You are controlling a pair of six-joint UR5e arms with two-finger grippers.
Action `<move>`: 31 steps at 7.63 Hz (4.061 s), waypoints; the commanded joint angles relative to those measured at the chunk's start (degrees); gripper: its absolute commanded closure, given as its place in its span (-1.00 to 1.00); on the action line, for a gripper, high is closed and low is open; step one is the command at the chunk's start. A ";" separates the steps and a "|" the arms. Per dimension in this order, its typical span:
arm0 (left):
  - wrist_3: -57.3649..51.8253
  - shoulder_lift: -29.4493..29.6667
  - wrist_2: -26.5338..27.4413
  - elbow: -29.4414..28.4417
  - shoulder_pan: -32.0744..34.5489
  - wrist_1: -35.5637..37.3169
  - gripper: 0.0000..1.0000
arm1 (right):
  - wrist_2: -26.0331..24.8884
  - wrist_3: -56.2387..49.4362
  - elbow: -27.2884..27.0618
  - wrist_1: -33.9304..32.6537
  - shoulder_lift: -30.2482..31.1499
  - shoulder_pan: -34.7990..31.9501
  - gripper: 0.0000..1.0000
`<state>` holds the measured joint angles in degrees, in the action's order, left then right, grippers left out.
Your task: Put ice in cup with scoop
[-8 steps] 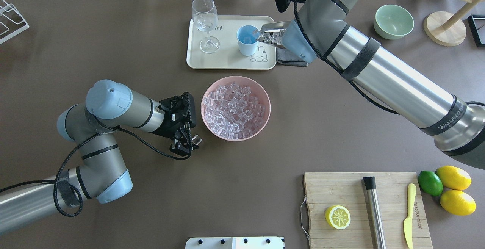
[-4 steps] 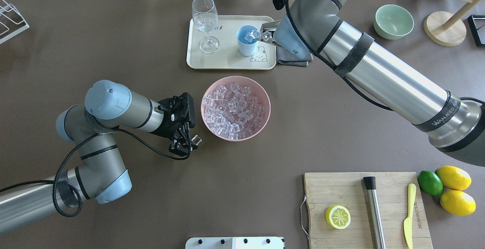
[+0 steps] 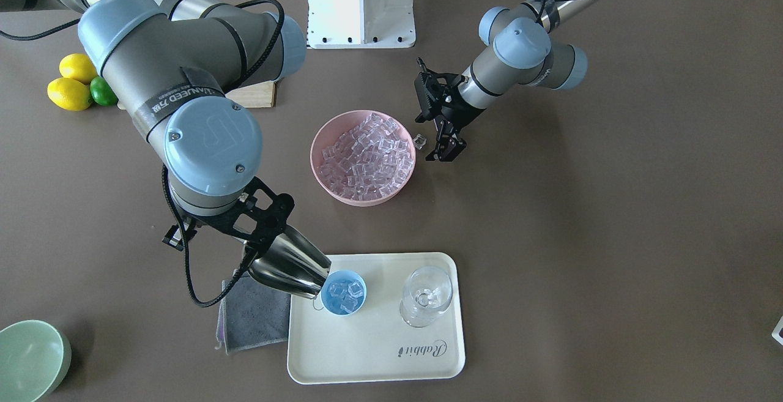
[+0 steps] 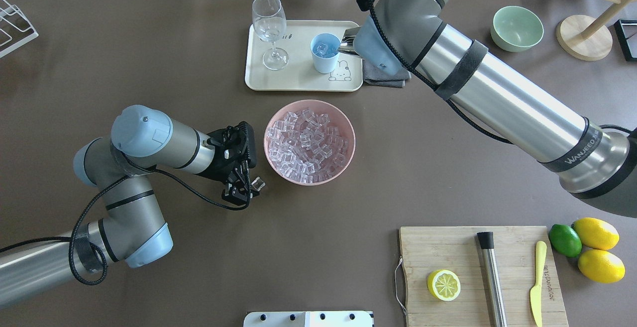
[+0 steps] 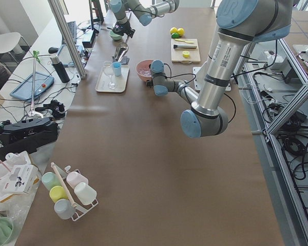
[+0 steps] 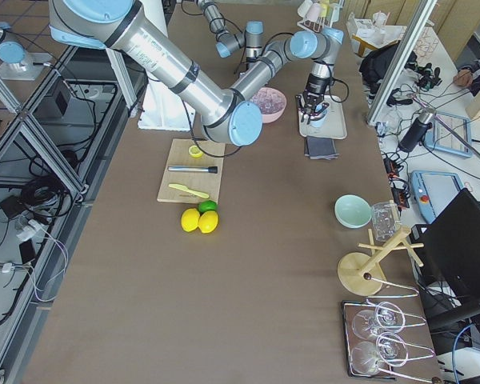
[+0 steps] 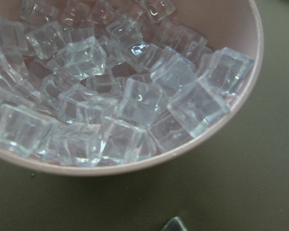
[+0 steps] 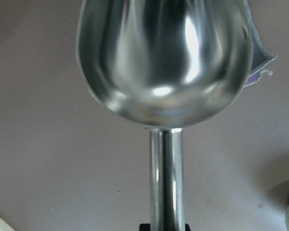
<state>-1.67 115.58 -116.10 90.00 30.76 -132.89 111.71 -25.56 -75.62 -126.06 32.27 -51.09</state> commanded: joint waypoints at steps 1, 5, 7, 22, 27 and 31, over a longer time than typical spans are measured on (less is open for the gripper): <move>0.00 0.09 0.00 0.26 0.00 0.00 -0.99 | 0.00 0.08 -10.70 -0.85 6.97 0.03 1.00; 0.00 -0.09 -2.52 1.49 0.44 0.70 -0.98 | 7.88 12.29 -30.32 -0.33 28.74 -6.45 1.00; 0.00 -0.61 -6.65 1.49 2.79 1.05 -0.98 | 9.49 31.83 -38.94 11.44 44.98 -10.06 1.00; 2.81 -18.10 -25.40 17.51 35.28 43.15 -0.99 | 18.28 59.15 -24.75 59.00 69.06 -12.36 -1.00; 2.46 -23.56 -18.69 7.59 54.03 43.07 -0.99 | 21.97 45.06 -27.48 57.34 74.33 -21.29 -1.00; 2.72 -21.80 -15.76 6.59 54.31 43.33 -0.99 | 21.97 18.04 -27.30 31.89 70.92 -39.14 -1.00</move>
<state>0.76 93.67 -126.75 96.89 84.48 -90.00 133.73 2.52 -102.97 -83.95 104.85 -83.51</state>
